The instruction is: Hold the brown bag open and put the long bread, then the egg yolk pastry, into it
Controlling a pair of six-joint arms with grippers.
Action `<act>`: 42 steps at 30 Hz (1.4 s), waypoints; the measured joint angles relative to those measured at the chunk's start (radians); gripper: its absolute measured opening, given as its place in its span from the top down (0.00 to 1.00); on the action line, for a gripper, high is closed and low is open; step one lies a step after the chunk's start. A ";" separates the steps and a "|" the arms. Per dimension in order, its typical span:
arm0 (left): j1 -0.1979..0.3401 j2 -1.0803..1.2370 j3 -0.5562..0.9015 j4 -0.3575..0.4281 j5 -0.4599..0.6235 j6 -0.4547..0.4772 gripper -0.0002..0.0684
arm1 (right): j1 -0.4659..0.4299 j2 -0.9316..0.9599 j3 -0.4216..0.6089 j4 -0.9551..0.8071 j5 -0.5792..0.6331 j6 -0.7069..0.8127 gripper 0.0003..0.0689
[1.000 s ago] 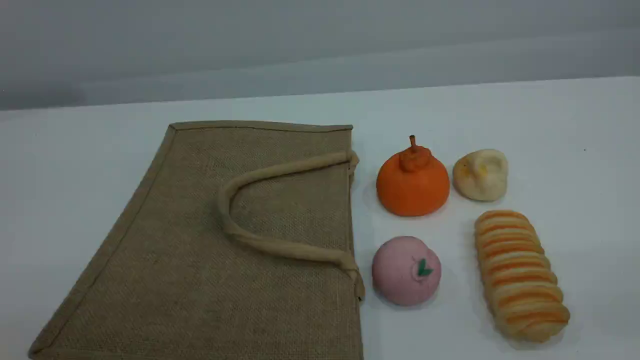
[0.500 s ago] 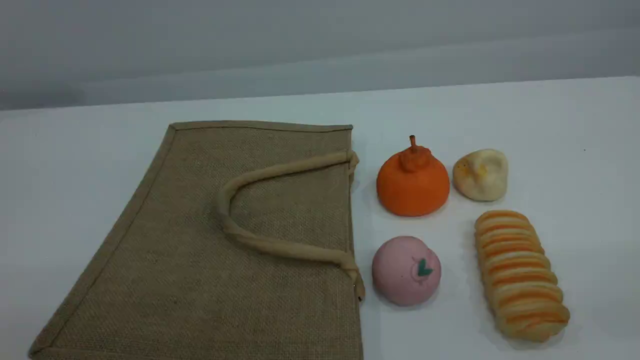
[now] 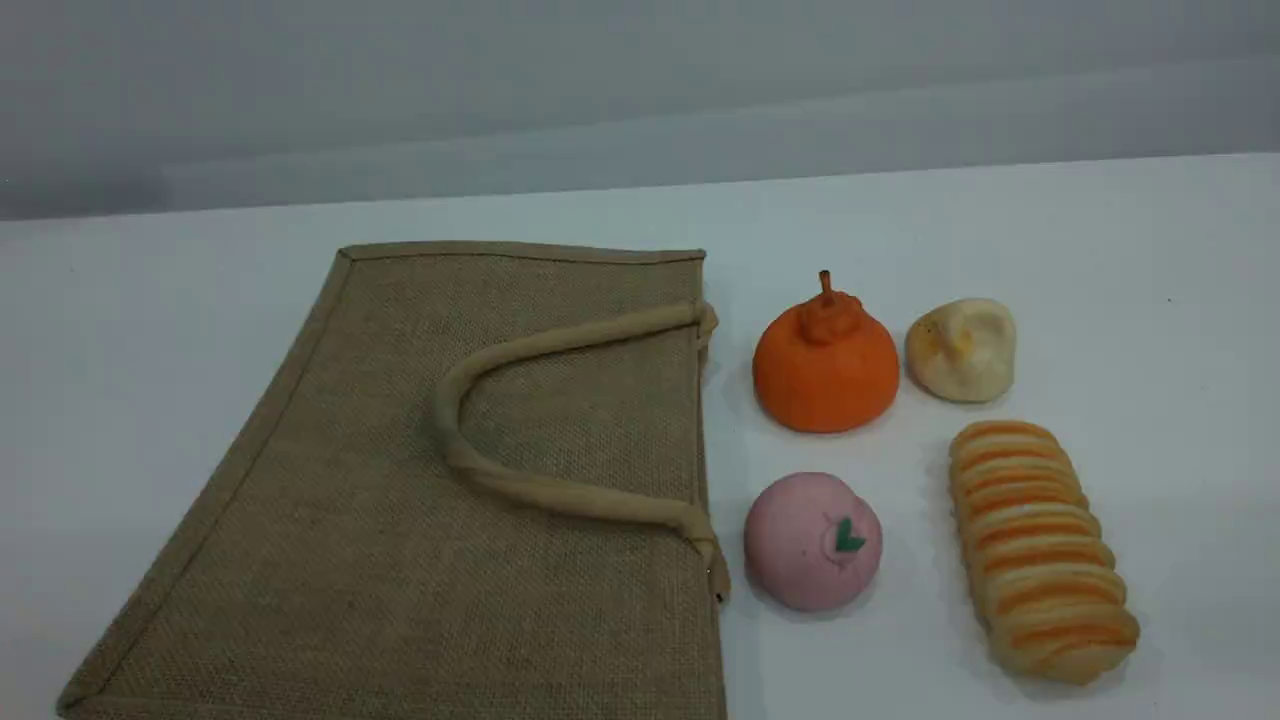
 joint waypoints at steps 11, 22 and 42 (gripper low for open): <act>0.000 0.000 0.000 0.000 0.000 -0.002 0.14 | 0.000 0.000 0.000 0.008 0.000 0.000 0.23; -0.001 0.061 -0.044 -0.015 -0.053 -0.055 0.14 | 0.000 0.000 -0.014 0.043 -0.024 -0.044 0.23; -0.002 0.972 -0.355 -0.042 -0.349 -0.101 0.14 | 0.000 0.761 -0.129 0.447 -0.559 -0.309 0.23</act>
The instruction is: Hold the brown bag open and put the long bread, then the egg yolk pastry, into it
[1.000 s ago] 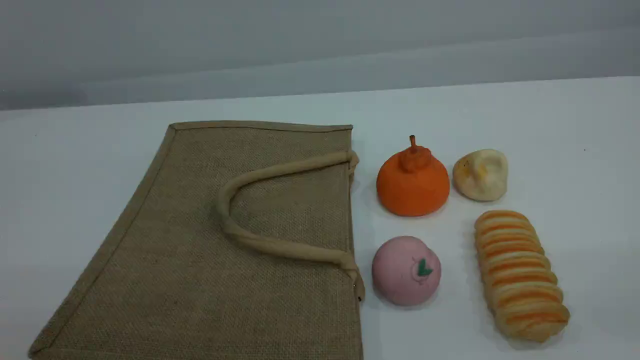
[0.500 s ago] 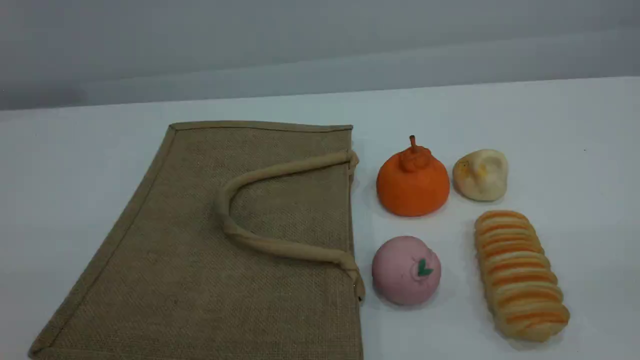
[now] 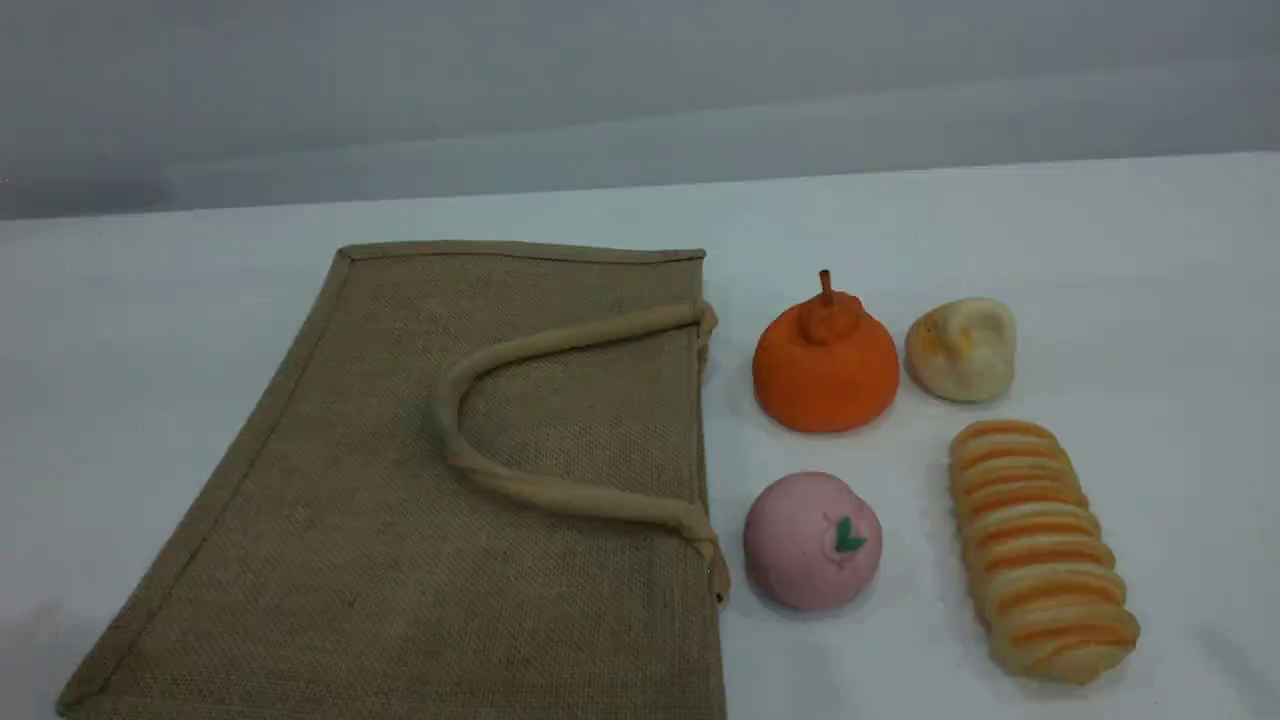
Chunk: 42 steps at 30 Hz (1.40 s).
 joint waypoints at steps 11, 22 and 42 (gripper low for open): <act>0.000 0.453 -0.002 -0.158 -0.209 0.072 0.14 | 0.000 0.428 -0.118 0.337 -0.035 -0.258 0.23; -0.055 0.773 -0.130 -0.226 -0.274 0.074 0.14 | 0.000 0.611 -0.123 0.611 -0.032 -0.488 0.23; -0.208 1.188 -0.416 -0.221 -0.233 0.055 0.16 | 0.000 0.640 -0.123 0.652 -0.027 -0.530 0.23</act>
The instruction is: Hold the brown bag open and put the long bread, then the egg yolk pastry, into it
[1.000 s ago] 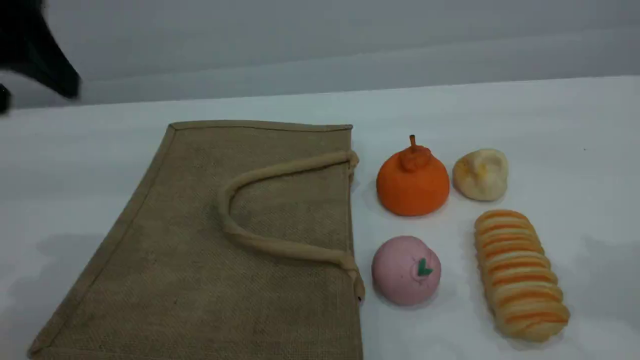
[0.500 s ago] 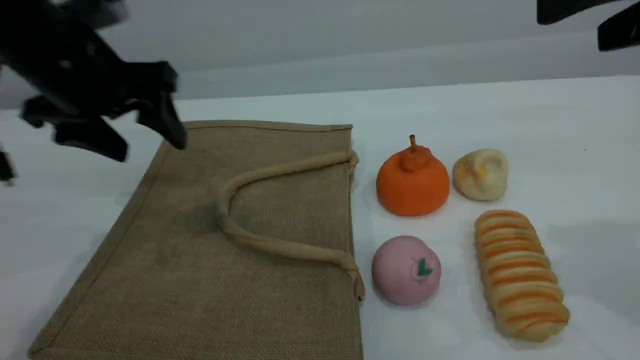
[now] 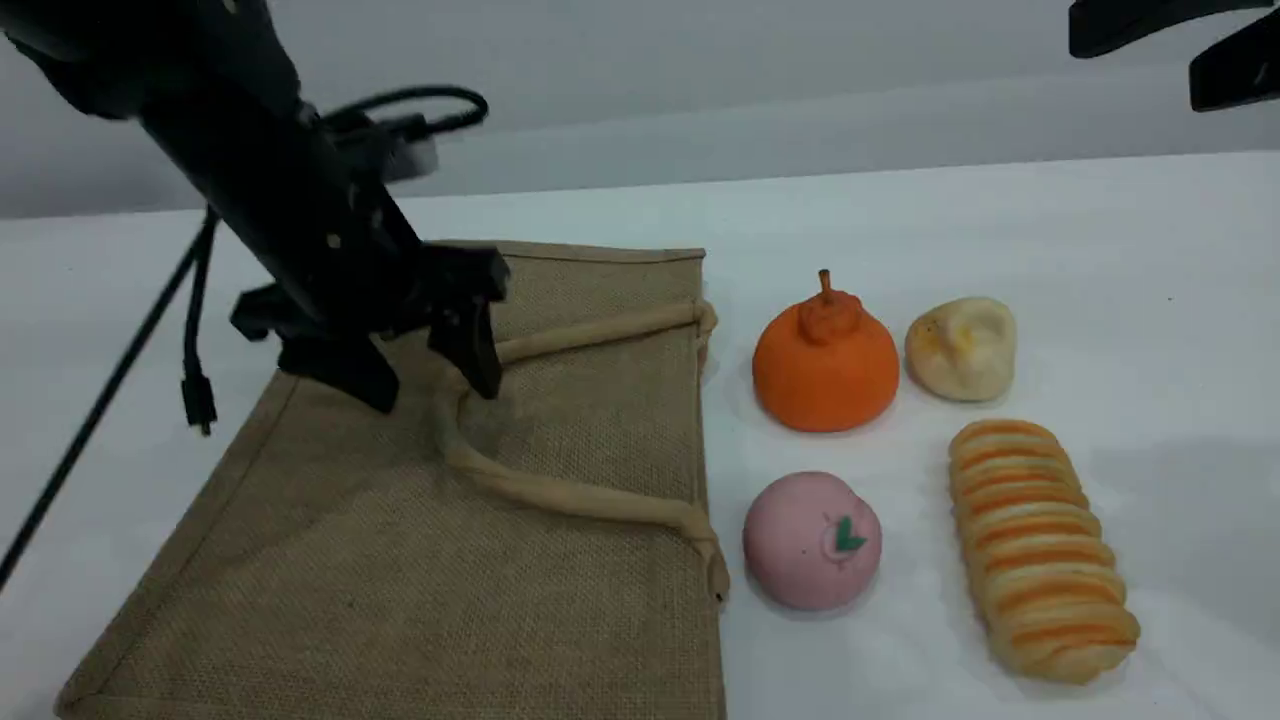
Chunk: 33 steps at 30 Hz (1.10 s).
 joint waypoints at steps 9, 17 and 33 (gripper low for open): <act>-0.022 0.047 -0.005 0.032 -0.006 -0.065 0.30 | 0.000 0.000 0.002 -0.001 -0.002 -0.001 0.23; -0.023 0.049 -0.005 0.023 0.000 -0.074 0.87 | 0.000 0.000 0.002 -0.001 -0.006 0.000 0.23; -0.022 -0.156 -0.339 0.074 0.532 0.086 0.87 | 0.000 0.029 0.003 -0.001 -0.010 0.001 0.23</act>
